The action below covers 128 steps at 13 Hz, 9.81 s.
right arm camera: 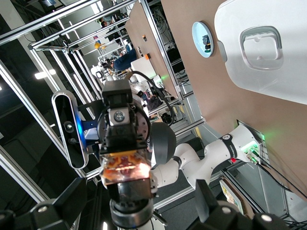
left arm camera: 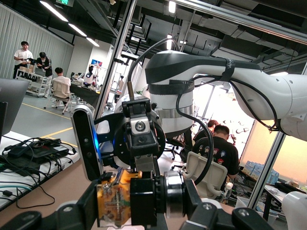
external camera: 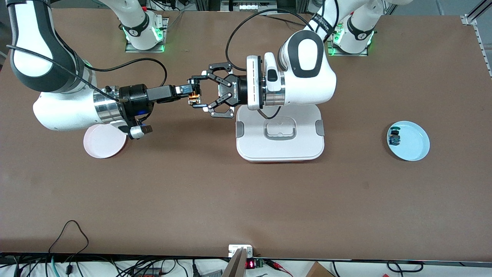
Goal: Transfer orange switch to right arm and place
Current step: 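Close the right gripper on the switch held by the left gripper, then open the left gripper while the right gripper carries the switch away, then lower the switch onto the white plate with the right gripper, then open the right gripper and lift it off the switch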
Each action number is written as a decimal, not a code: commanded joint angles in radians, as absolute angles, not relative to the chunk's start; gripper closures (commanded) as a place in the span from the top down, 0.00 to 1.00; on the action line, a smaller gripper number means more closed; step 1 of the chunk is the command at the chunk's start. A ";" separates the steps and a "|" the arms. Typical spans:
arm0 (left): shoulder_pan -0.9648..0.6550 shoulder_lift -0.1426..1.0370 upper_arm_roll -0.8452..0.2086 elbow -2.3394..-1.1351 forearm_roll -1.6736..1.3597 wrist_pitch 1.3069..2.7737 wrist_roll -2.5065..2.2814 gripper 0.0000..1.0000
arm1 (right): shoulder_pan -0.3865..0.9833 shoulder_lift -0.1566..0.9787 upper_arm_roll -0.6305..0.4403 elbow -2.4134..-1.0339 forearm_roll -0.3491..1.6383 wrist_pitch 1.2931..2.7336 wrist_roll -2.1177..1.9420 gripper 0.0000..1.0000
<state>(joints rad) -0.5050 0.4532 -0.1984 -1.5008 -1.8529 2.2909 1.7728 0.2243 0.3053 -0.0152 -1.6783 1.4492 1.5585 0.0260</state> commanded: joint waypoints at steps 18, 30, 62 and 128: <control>-0.497 0.431 -0.199 -1.509 -1.871 2.298 1.809 0.00 | 0.233 0.337 -0.012 -1.661 1.555 1.589 0.008 0.87; -0.497 0.431 -0.198 -1.508 -1.870 2.298 1.810 0.00 | 0.219 0.324 -0.015 -1.660 1.559 1.528 0.090 0.00; 0.428 0.623 -0.049 -1.048 -0.617 1.545 1.846 1.00 | -0.014 0.302 -0.021 -1.663 0.700 1.397 -0.201 0.00; 0.176 -0.020 0.015 -1.574 0.035 1.606 0.107 1.00 | 0.015 0.141 -0.015 -1.646 0.122 1.485 -0.055 1.00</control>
